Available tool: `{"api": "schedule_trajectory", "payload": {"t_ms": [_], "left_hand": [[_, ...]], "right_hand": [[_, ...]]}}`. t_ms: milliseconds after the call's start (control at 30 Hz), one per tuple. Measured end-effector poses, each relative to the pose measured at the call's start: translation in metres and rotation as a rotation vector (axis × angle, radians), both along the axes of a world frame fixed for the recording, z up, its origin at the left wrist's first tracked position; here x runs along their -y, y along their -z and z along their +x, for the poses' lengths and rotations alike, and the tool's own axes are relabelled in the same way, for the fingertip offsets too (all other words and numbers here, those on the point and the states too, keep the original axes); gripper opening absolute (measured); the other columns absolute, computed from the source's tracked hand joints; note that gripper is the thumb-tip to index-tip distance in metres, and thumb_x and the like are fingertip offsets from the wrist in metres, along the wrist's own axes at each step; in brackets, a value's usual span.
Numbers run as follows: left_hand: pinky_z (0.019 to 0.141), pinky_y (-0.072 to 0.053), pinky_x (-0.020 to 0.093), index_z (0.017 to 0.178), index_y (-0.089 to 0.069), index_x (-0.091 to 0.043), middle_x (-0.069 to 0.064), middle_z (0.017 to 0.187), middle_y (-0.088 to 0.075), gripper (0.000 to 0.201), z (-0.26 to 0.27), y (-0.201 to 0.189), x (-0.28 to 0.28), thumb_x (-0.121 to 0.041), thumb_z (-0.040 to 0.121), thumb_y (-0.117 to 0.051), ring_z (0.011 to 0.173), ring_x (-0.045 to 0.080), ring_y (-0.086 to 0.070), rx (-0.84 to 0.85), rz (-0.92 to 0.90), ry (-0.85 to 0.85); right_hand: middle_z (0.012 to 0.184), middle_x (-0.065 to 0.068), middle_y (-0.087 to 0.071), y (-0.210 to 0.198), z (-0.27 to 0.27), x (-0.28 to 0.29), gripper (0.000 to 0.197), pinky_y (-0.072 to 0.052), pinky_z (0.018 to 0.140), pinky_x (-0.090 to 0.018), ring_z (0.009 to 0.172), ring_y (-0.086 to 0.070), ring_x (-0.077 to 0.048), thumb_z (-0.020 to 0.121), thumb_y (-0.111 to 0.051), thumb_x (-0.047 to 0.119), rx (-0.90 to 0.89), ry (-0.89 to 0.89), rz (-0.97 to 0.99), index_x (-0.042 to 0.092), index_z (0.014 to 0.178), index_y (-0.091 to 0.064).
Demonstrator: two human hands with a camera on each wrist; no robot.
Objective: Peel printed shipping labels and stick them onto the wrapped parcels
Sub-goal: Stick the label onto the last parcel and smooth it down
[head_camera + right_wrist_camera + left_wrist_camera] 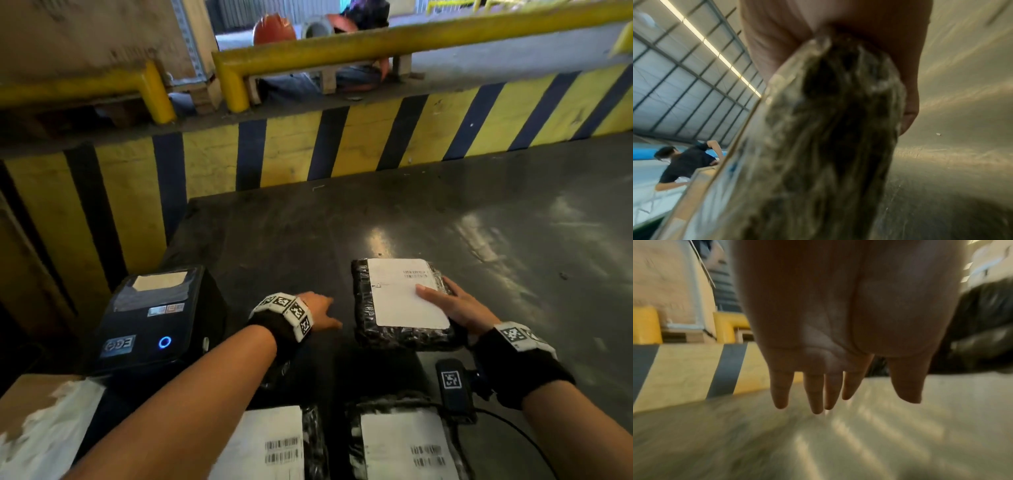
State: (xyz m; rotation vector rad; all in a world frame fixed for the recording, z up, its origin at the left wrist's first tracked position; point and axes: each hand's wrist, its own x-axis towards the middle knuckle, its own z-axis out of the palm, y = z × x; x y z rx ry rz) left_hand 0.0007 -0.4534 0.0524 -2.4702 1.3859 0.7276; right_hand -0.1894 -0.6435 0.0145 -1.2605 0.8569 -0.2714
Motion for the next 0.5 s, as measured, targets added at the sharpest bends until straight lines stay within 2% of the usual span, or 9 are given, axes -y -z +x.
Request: {"api": "schedule_trajectory", "payload": {"t_ms": [33, 100, 167, 233, 300, 400, 500], "left_hand": [[0.108, -0.037, 0.037, 0.143, -0.036, -0.011, 0.013, 0.145, -0.043, 0.066, -0.011, -0.018, -0.008, -0.051, 0.092, -0.048, 0.132, 0.029, -0.043, 0.016, -0.103, 0.014], [0.109, -0.037, 0.039, 0.144, -0.032, -0.015, 0.010, 0.147, -0.042, 0.066, -0.034, -0.047, -0.034, -0.052, 0.091, -0.047, 0.134, 0.027, -0.041, 0.014, -0.259, 0.022], [0.110, -0.036, 0.041, 0.147, -0.028, -0.017, 0.008, 0.149, -0.038, 0.070, -0.060, -0.061, -0.069, -0.054, 0.091, -0.046, 0.136, 0.024, -0.038, -0.002, -0.327, 0.040], [0.111, -0.034, 0.041, 0.148, -0.024, -0.016, 0.006, 0.152, -0.035, 0.073, -0.088, -0.063, -0.107, -0.056, 0.090, -0.045, 0.138, 0.023, -0.035, -0.017, -0.312, 0.046], [0.114, -0.030, 0.041, 0.149, -0.019, -0.014, 0.006, 0.155, -0.028, 0.075, -0.115, -0.058, -0.142, -0.055, 0.091, -0.043, 0.141, 0.023, -0.030, -0.042, -0.249, 0.038], [0.118, -0.021, 0.038, 0.151, -0.011, -0.014, 0.006, 0.159, -0.014, 0.077, -0.144, -0.044, -0.184, -0.055, 0.093, -0.040, 0.146, 0.021, -0.018, -0.069, -0.182, 0.023], [0.119, -0.016, 0.042, 0.151, -0.008, -0.013, 0.006, 0.160, -0.003, 0.076, -0.167, -0.031, -0.213, -0.056, 0.094, -0.036, 0.147, 0.021, -0.008, -0.027, -0.119, 0.052]], "right_hand": [[0.108, -0.011, -0.071, -0.004, -0.013, -0.009, 0.083, -0.056, 0.082, -0.049, 0.088, -0.071, -0.028, 0.053, -0.087, 0.040, 0.035, 0.012, 0.016, 0.030, 0.127, -0.051], [0.102, -0.013, -0.071, -0.013, -0.039, -0.032, 0.050, -0.060, 0.068, -0.040, 0.073, -0.071, -0.023, 0.076, -0.074, 0.025, 0.146, 0.069, 0.058, 0.026, 0.122, -0.054], [0.097, -0.011, -0.072, -0.021, -0.063, -0.057, 0.032, -0.059, 0.057, -0.033, 0.065, -0.071, -0.019, 0.086, -0.063, 0.016, 0.213, 0.115, 0.083, 0.026, 0.116, -0.055], [0.103, -0.011, -0.070, -0.025, -0.085, -0.081, 0.037, -0.059, 0.058, -0.032, 0.069, -0.071, -0.018, 0.086, -0.062, 0.015, 0.272, 0.129, 0.051, 0.024, 0.121, -0.053], [0.110, -0.013, -0.068, -0.027, -0.105, -0.104, 0.046, -0.060, 0.062, -0.036, 0.075, -0.072, -0.021, 0.082, -0.066, 0.017, 0.285, 0.175, 0.034, 0.023, 0.125, -0.052], [0.106, -0.012, -0.069, -0.031, -0.134, -0.137, 0.038, -0.060, 0.066, -0.042, 0.074, -0.071, -0.023, 0.081, -0.068, 0.015, 0.242, 0.196, -0.022, 0.027, 0.115, -0.056], [0.101, -0.010, -0.071, -0.032, -0.159, -0.169, 0.034, -0.060, 0.063, -0.040, 0.075, -0.070, -0.026, 0.079, -0.070, 0.013, 0.198, 0.203, -0.040, 0.037, 0.100, -0.060]]}}
